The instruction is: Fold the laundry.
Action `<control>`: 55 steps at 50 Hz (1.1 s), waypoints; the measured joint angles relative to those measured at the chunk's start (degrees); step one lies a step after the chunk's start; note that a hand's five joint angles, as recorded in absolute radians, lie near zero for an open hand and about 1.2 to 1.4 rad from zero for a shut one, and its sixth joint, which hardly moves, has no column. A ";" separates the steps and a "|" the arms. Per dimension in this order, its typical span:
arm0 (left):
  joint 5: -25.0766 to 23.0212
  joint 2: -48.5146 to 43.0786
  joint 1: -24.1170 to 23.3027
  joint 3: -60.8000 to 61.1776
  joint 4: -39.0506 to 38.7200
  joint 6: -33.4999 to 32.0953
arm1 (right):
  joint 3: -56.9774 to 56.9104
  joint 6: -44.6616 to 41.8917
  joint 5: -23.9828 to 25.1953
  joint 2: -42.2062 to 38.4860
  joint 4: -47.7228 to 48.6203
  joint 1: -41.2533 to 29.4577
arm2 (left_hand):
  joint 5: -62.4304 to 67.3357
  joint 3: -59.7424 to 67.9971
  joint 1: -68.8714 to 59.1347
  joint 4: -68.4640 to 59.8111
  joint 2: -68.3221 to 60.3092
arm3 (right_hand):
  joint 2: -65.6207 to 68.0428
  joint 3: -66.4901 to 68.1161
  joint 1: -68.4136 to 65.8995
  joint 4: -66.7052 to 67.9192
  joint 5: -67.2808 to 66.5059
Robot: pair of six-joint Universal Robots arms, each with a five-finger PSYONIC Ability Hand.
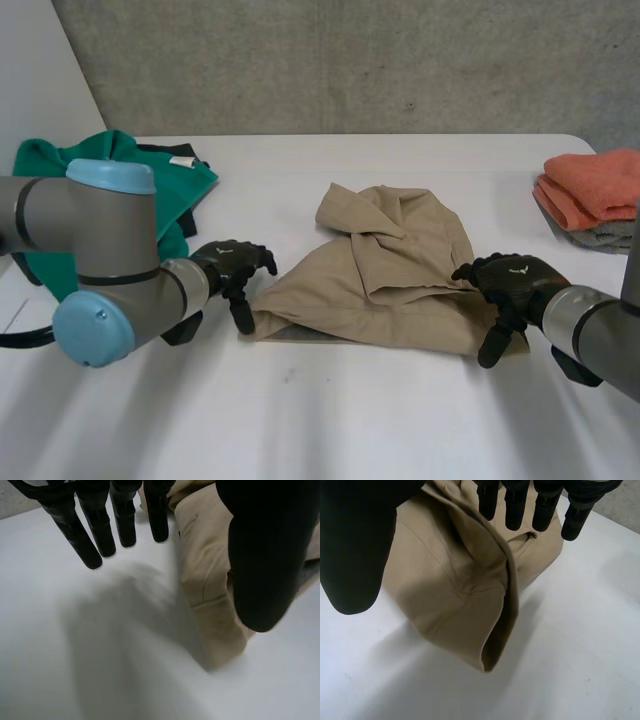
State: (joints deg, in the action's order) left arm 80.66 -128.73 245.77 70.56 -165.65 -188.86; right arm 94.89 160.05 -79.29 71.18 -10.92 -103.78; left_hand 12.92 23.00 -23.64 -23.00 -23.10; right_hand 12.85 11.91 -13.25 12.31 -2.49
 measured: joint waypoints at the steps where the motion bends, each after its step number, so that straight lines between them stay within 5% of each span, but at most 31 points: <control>1: -0.06 -0.14 -0.05 -0.18 -0.06 0.11 | 0.27 -0.08 0.01 0.01 0.31 0.02 | 1.52 1.19 -1.75 -1.49 -1.14 | 0.00 0.00 0.00 0.00 0.00; 4: -0.55 -0.89 -0.44 -1.12 -0.24 0.82 | 1.48 -0.34 0.01 0.11 1.70 0.13 | 9.11 9.36 -10.16 -9.11 -9.24 | 0.00 0.00 0.00 0.00 0.00; 8: -1.02 -2.02 -1.29 -2.65 -0.28 1.57 | 2.86 -0.51 -0.07 0.48 3.63 0.41 | 36.84 38.71 -33.73 -38.36 -38.92 | 0.00 0.00 0.00 0.00 0.00; 10: -0.76 -2.64 -1.63 -3.42 -0.20 1.56 | 3.08 -0.55 -0.13 0.67 4.05 0.51 | 41.67 43.27 -34.75 -43.75 -43.83 | 0.00 0.00 0.00 0.00 0.00; 21: 7.12 -1.15 -1.70 -13.00 -1.29 -0.34 | 3.06 -0.56 -0.01 2.78 4.90 1.47 | 43.26 44.78 -37.81 -45.19 -45.14 | 0.00 0.00 0.00 0.00 0.00; 30: 8.38 6.45 -2.84 -27.43 -14.51 0.85 | 2.04 -0.55 -0.08 2.87 4.86 1.62 | 44.40 44.91 -42.95 -45.21 -45.24 | 0.00 0.00 0.00 0.00 0.00; 37: 3.55 5.10 -10.45 -35.10 -25.93 4.47 | 0.92 -0.18 -0.23 2.87 4.85 2.91 | 44.40 44.91 -42.95 -45.37 -45.25 | 0.00 0.00 0.00 0.00 0.00; 44: -5.14 -2.30 -18.60 -34.71 -27.31 6.67 | 0.13 0.37 -0.20 3.07 4.72 5.81 | 44.40 45.02 -42.95 -45.40 -45.32 | 0.00 0.00 0.00 0.00 0.00; 46: -5.71 -4.00 -19.81 -33.73 -27.04 6.49 | -0.06 0.43 -0.08 3.09 4.63 6.83 | 38.10 38.37 -35.84 -38.53 -37.58 | 0.00 0.00 0.00 0.00 0.00; 50: -2.10 -4.93 -19.43 -30.88 -25.84 5.48 | -0.18 0.39 0.50 3.03 4.59 8.54 | 0.62 1.37 3.72 -0.81 -0.33 | 0.00 0.00 0.00 0.00 0.00; 55: 6.69 -1.96 -13.98 -26.28 -22.71 3.64 | -0.24 0.12 1.84 2.47 4.60 9.69 | -9.97 -9.62 10.94 10.27 9.71 | 0.00 0.00 0.00 0.00 0.00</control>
State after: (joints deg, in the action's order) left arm 87.36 -130.69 231.79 44.28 -188.36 -185.22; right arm 94.66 160.18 -77.45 73.65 -6.32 -94.09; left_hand 2.94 13.39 -12.70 -12.73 -13.39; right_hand 12.85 11.91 -13.25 12.31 -2.49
